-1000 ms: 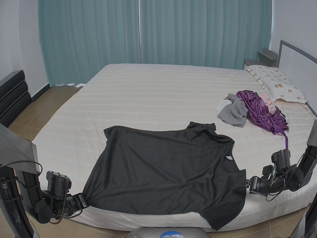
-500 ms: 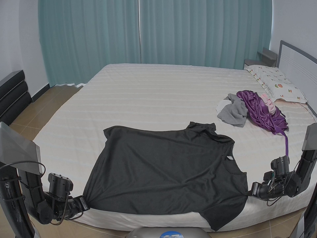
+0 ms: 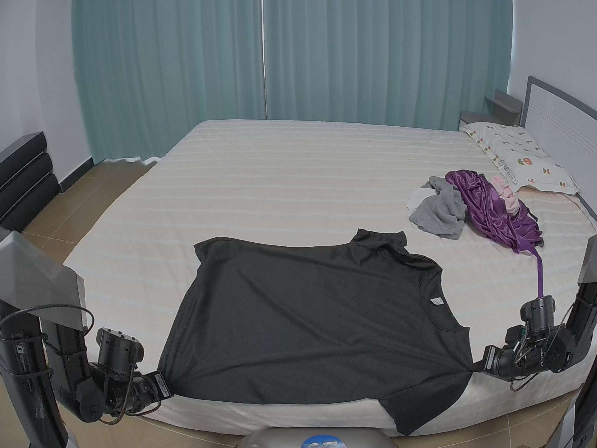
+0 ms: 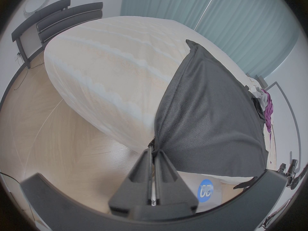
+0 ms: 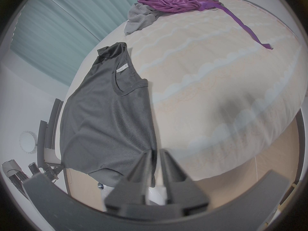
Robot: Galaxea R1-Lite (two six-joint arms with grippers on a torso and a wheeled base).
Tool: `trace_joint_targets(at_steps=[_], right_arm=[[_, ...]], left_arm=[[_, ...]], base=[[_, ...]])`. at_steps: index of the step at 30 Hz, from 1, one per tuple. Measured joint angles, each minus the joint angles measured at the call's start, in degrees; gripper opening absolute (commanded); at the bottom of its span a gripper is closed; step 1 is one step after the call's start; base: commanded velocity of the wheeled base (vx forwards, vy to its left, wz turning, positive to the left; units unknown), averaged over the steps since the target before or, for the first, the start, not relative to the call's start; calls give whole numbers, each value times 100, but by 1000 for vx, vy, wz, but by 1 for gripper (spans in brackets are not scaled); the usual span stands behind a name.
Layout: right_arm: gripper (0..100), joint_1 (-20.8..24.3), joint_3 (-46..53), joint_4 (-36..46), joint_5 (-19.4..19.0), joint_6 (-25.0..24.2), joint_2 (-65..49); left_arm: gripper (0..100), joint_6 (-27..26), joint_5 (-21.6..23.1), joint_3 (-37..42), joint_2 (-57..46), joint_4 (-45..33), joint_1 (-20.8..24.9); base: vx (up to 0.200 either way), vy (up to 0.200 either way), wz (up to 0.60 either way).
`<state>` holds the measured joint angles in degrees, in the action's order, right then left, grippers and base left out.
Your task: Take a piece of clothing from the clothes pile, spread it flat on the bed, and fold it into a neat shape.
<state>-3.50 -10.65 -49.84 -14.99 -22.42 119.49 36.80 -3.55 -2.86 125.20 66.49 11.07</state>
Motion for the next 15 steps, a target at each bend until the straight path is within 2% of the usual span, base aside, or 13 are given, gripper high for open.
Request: trace_joint_targets(at_steps=[6, 15], right_arm=[[100, 172, -50, -33, -82, -254, -138], [100, 766, -152, -137, -321, -1464, -761]], left_arm=[[100, 33, -1, -57, 41, 13, 6], [100, 99, 0, -90, -122, 73, -57]], base=[[0, 0, 0], [0, 0, 0]])
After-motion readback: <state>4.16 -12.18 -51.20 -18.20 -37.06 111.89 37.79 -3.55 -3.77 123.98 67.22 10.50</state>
